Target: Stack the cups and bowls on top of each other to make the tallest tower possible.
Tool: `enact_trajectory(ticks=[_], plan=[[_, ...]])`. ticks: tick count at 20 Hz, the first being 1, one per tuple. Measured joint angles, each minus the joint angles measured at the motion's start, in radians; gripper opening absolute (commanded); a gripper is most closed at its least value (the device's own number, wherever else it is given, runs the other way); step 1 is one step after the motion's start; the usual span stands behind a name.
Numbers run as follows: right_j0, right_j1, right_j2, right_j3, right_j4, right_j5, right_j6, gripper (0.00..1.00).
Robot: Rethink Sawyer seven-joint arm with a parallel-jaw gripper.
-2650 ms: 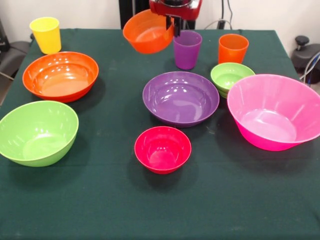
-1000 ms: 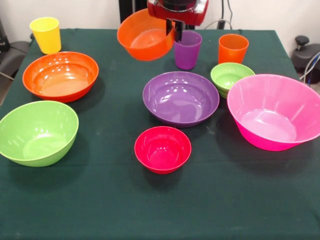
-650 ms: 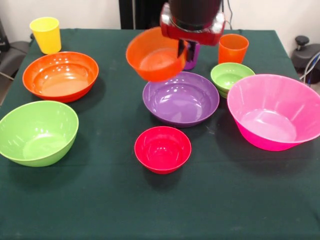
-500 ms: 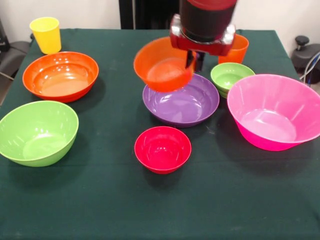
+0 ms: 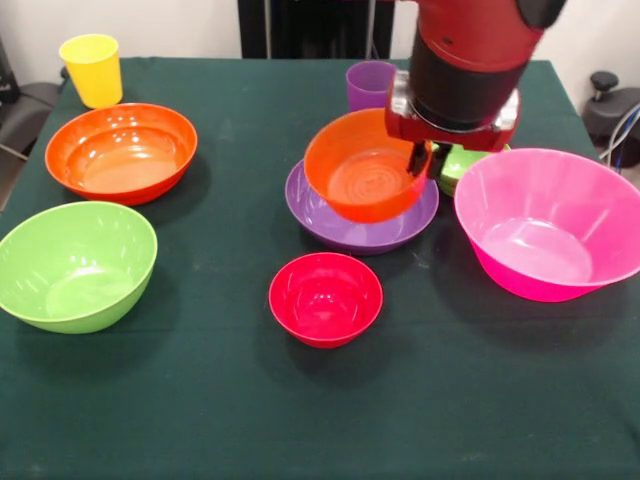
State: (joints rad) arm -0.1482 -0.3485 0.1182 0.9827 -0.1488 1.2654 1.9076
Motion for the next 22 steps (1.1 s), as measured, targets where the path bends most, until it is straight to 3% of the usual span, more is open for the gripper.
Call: enact_trajectory(ticks=[12,22], plan=[[0.048,0.134,0.001,-0.294,0.000,0.176,0.000,0.00],[0.049,0.167,-0.006,-0.373,-0.001,0.192,0.000,0.00]])
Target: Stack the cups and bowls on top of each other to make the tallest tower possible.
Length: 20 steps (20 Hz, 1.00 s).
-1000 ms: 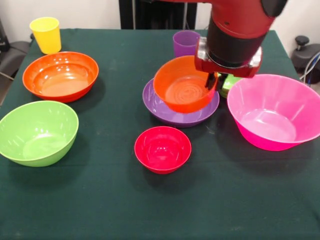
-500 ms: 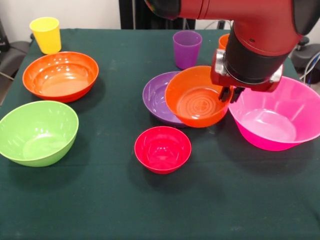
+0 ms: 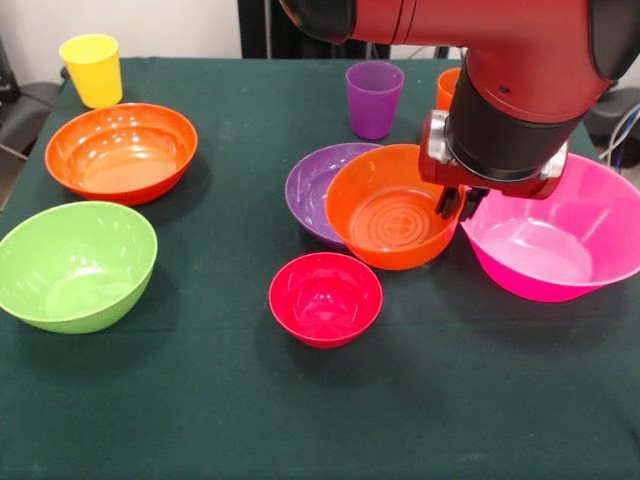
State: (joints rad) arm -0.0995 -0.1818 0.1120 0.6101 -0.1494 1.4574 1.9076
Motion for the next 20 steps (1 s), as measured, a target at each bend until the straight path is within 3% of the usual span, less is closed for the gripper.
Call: enact_trajectory(ticks=[8,15,20], plan=[[0.000,-0.003,-0.017,0.000,0.000,0.000,0.000,0.00],[-0.004,-0.064,-0.043,0.083,0.000,0.000,0.000,0.00],[-0.015,-0.056,-0.046,0.030,-0.009,0.000,0.000,0.00]])
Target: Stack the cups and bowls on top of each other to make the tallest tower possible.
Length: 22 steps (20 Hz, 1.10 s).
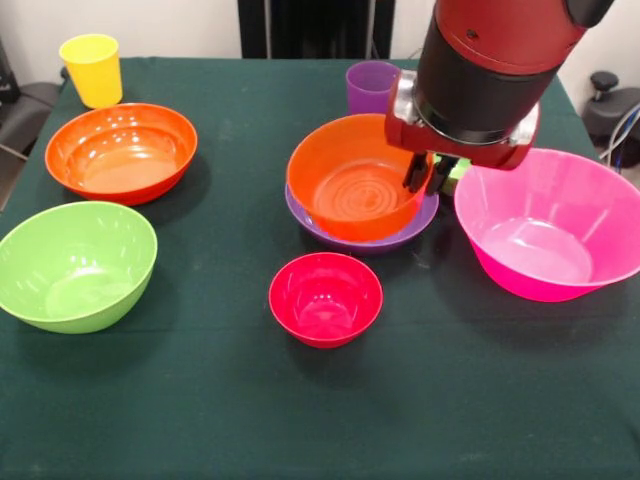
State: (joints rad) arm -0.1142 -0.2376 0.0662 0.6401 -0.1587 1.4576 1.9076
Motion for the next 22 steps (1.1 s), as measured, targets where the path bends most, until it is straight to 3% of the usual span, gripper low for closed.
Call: enact_trajectory(ticks=[13,22], plan=[[-0.020,0.195,0.005,-0.326,-0.050,0.060,0.000,0.00],[-0.027,0.265,0.005,-0.413,-0.052,0.125,0.000,0.00]])
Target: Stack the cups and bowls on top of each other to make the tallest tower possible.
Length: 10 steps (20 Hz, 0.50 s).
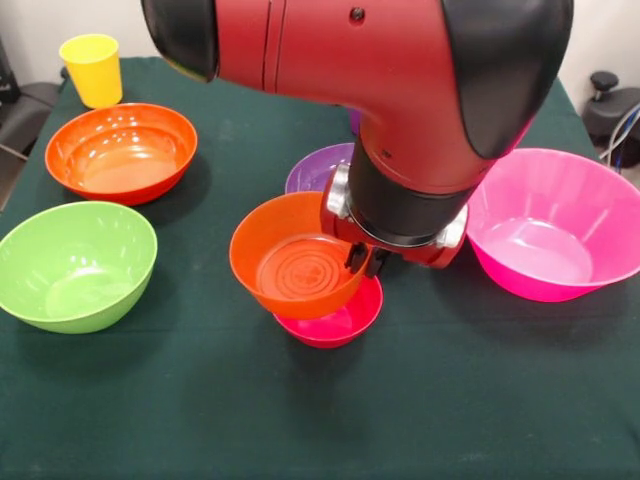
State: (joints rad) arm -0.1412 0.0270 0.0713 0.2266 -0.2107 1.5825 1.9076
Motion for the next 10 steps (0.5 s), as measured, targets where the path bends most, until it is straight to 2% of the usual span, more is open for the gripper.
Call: enact_trajectory(ticks=[10], plan=[[-0.006,0.056,0.018,-0.093,-0.006,0.017,0.000,0.00]])
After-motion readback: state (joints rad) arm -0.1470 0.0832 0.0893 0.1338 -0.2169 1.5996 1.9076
